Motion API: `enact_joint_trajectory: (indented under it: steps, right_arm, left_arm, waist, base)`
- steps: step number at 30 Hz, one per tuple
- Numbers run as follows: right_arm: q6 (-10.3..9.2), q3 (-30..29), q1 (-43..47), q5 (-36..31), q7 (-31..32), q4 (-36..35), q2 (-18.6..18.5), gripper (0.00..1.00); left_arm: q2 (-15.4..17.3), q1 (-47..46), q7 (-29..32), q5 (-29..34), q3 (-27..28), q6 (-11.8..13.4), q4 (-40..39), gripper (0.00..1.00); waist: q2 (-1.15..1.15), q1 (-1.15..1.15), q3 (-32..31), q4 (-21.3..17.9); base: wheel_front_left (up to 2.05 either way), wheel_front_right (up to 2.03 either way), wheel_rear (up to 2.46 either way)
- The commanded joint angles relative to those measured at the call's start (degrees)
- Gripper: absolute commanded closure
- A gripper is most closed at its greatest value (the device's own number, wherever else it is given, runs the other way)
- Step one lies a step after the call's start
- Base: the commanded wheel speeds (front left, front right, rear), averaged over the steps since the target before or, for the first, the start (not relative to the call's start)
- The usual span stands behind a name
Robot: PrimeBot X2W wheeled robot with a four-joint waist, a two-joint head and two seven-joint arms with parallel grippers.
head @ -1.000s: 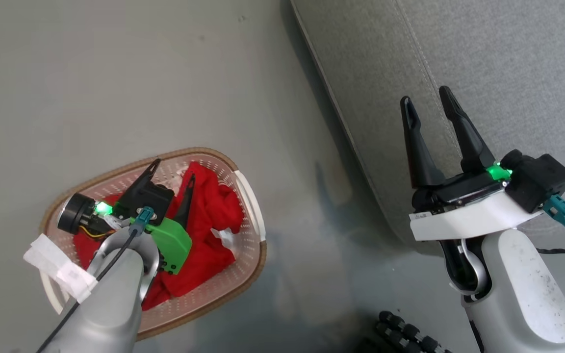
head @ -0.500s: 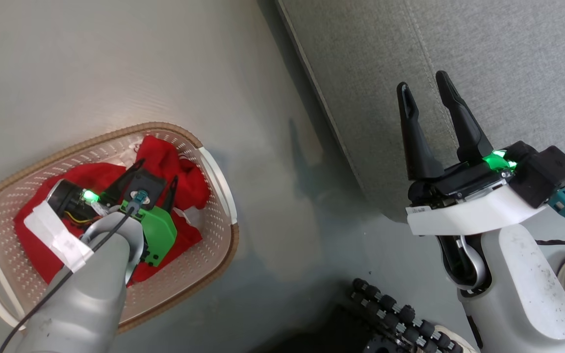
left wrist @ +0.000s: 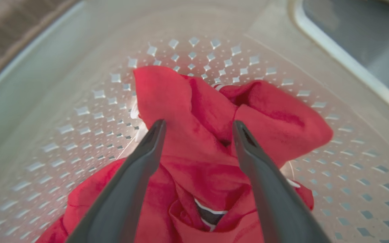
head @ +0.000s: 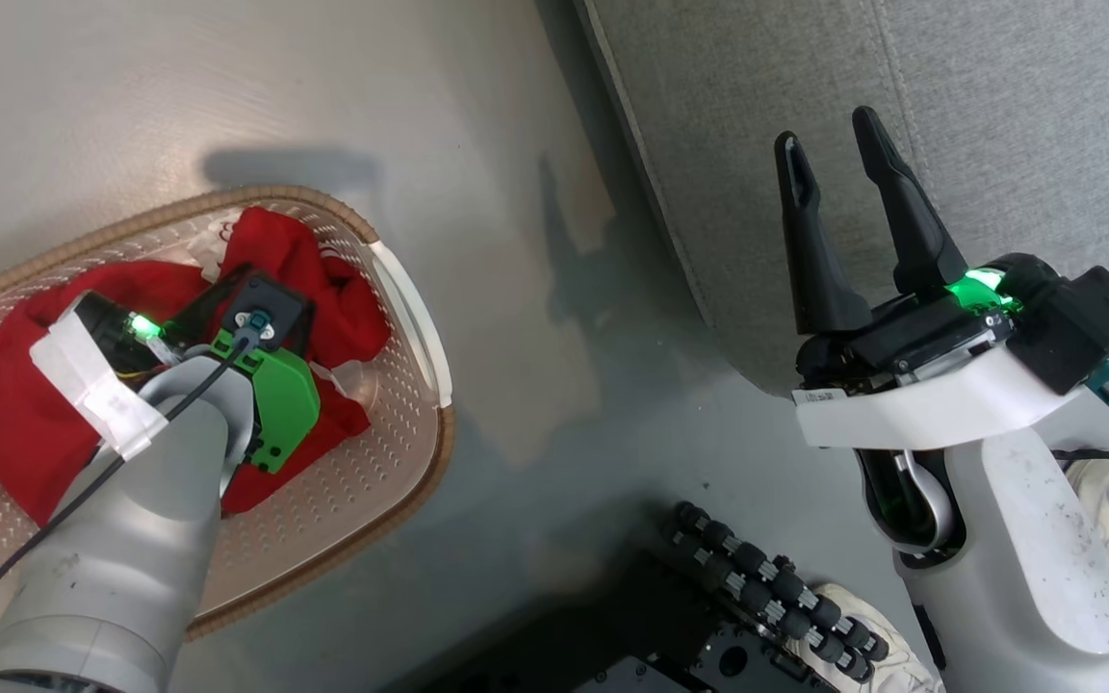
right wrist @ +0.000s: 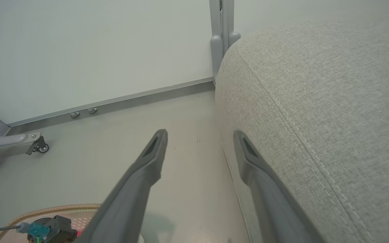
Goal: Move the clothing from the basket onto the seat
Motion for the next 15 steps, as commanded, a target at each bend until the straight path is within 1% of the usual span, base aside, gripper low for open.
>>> enact_joint_trajectory:
  steps: [1, 7, 13, 15]
  right_arm:
    - [0.0, -0.04, -0.5, 0.35, -0.28, -0.33, -0.11, 0.0]
    - [0.0, -0.4, 0.27, -0.01, -0.28, -0.99, -0.11, 0.0]
    - [0.0, -0.16, 0.79, -1.41, -0.28, -2.15, -0.12, 0.0]
    - [0.0, -0.11, 0.97, -2.04, -0.28, -2.63, -0.12, 0.0]
  left_arm:
    - [0.63, -1.32, 0.12, 0.65, -0.34, 0.42, 0.45, 0.0]
    - [1.08, -3.57, 2.99, 0.77, -1.14, 1.31, 1.66, 0.0]
    - [1.26, -6.05, 4.0, -0.73, -0.87, 0.79, 2.0, 0.0]
    - [0.62, -6.68, 4.53, -1.52, -0.76, 0.35, 2.07, 0.0]
  waist:
    - [0.62, -0.01, 1.26, -0.1]
    - [0.62, -0.01, 2.88, 0.71]
    - [0.62, -0.01, 4.62, 2.35]
    - [0.62, -0.01, 5.27, 3.02]
  base:
    - [0.0, 0.0, 0.0]
    - [0.04, 0.04, 0.04]
    - [0.12, 0.12, 0.12]
    - [0.13, 0.13, 0.13]
